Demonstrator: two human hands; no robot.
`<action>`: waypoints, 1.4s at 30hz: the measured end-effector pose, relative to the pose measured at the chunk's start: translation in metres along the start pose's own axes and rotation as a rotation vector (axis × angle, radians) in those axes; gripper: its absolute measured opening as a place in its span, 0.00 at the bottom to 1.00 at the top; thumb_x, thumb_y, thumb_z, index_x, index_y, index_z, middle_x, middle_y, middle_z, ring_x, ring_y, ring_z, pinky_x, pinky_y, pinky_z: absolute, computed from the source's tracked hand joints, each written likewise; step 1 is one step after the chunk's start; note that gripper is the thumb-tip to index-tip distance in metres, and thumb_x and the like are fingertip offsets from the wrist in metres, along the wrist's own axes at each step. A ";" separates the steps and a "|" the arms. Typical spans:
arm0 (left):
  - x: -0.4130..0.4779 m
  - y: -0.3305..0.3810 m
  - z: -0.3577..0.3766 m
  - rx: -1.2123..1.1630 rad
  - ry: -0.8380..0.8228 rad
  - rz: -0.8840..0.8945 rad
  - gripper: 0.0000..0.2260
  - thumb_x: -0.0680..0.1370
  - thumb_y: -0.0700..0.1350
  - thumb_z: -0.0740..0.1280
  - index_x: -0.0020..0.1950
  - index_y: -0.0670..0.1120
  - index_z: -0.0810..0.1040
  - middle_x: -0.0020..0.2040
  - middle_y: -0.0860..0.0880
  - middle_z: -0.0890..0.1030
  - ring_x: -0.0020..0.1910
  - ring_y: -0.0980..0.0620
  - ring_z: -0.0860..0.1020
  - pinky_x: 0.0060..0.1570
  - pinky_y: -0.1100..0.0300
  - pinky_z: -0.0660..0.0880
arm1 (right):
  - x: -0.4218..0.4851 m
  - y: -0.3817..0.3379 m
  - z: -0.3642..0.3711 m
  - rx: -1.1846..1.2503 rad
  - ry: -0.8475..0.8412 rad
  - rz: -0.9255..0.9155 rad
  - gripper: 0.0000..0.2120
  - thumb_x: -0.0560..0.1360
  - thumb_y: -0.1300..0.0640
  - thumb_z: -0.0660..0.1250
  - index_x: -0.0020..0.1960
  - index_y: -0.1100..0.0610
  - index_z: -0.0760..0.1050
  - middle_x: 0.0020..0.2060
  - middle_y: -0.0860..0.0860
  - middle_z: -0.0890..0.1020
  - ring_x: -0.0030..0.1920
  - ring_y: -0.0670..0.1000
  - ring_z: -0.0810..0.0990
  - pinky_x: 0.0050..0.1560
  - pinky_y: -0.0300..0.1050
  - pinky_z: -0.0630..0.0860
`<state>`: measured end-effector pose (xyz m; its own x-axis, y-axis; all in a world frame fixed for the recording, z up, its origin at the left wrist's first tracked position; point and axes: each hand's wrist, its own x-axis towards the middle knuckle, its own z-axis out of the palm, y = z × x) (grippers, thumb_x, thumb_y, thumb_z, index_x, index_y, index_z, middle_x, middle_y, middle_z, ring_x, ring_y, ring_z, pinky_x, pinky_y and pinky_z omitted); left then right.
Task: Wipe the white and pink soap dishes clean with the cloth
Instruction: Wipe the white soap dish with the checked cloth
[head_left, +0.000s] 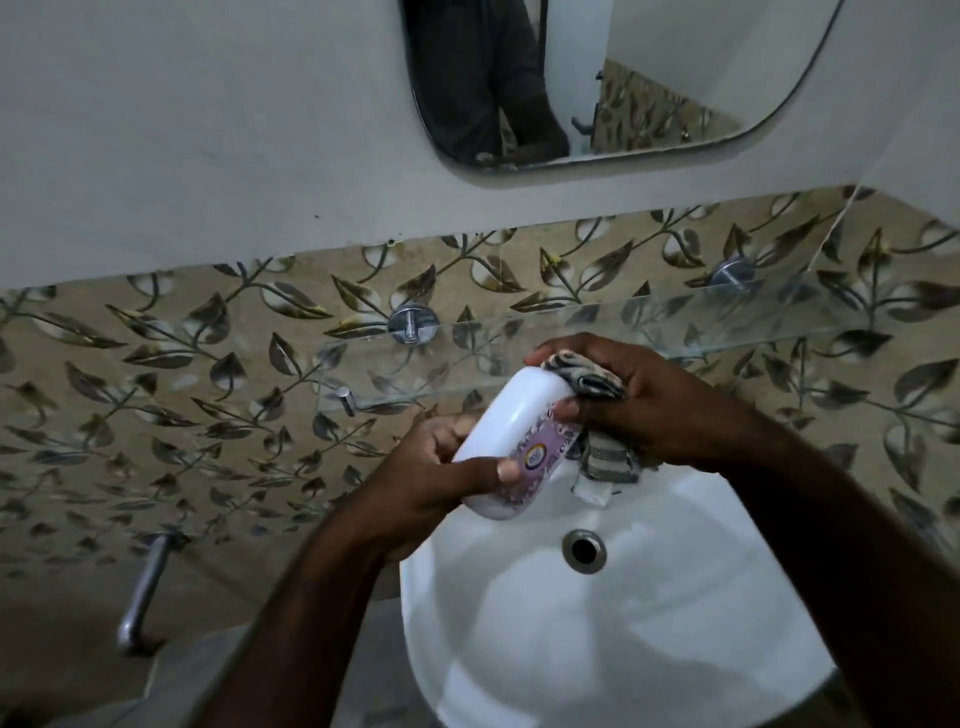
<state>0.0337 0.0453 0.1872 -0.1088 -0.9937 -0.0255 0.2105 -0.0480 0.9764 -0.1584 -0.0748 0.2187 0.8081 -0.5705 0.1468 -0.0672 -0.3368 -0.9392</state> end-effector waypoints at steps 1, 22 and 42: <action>0.003 0.003 -0.001 0.094 -0.041 -0.043 0.20 0.64 0.41 0.77 0.54 0.39 0.82 0.50 0.41 0.84 0.47 0.44 0.82 0.49 0.52 0.80 | 0.001 -0.004 0.001 -0.120 -0.046 -0.009 0.19 0.74 0.64 0.70 0.63 0.54 0.75 0.56 0.48 0.82 0.57 0.47 0.80 0.55 0.43 0.78; 0.027 -0.012 0.040 0.677 0.377 0.363 0.14 0.68 0.30 0.69 0.34 0.49 0.73 0.29 0.58 0.74 0.29 0.64 0.71 0.30 0.70 0.65 | -0.003 0.000 0.062 -0.695 0.463 -0.045 0.32 0.68 0.56 0.48 0.69 0.61 0.70 0.68 0.57 0.74 0.70 0.54 0.69 0.71 0.51 0.63; 0.014 -0.005 0.033 0.520 0.354 0.369 0.03 0.67 0.40 0.70 0.37 0.45 0.77 0.31 0.49 0.77 0.30 0.58 0.72 0.28 0.53 0.68 | -0.003 -0.018 0.053 -0.434 0.338 -0.097 0.29 0.67 0.63 0.54 0.68 0.56 0.71 0.65 0.53 0.76 0.65 0.43 0.70 0.68 0.34 0.63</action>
<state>-0.0013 0.0346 0.1887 0.2193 -0.9132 0.3436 -0.3255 0.2635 0.9081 -0.1287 -0.0278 0.2184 0.5947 -0.7062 0.3843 -0.2944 -0.6361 -0.7133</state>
